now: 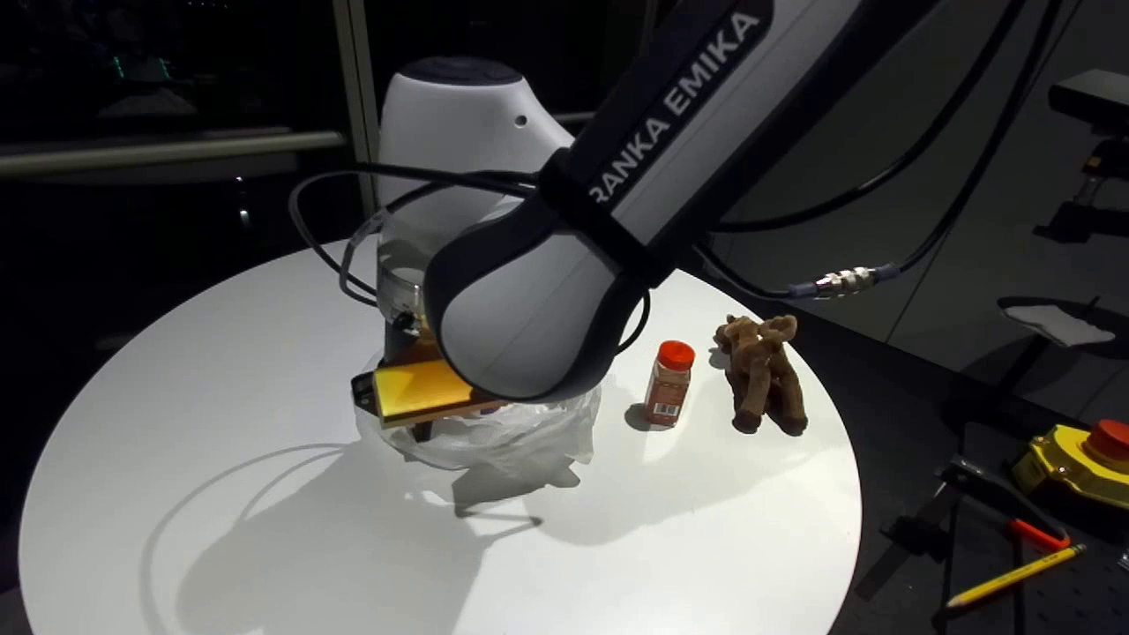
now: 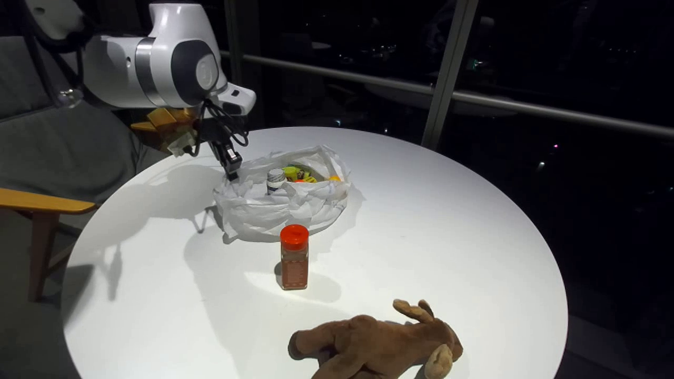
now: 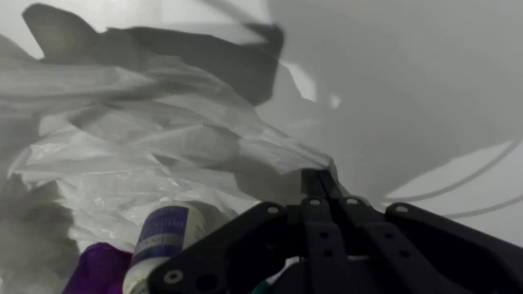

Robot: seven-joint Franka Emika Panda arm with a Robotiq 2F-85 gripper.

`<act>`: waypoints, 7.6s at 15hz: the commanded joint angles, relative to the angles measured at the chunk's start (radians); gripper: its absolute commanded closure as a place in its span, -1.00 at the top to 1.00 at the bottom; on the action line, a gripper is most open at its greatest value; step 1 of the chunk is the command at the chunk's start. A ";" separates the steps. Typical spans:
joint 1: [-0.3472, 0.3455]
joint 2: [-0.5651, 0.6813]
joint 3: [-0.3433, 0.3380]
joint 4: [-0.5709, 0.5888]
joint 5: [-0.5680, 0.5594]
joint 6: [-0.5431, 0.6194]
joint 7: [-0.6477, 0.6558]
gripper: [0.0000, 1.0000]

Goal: Remove the deer toy and containers from the white plastic bag and place them on the table

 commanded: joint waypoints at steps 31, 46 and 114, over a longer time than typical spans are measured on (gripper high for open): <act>-0.068 -0.139 -0.001 0.065 0.100 -0.454 -0.319 1.00; -0.102 -0.086 -0.013 0.086 0.018 -0.385 -0.299 1.00; -0.041 -0.226 0.056 -0.015 -0.137 -0.504 -0.074 1.00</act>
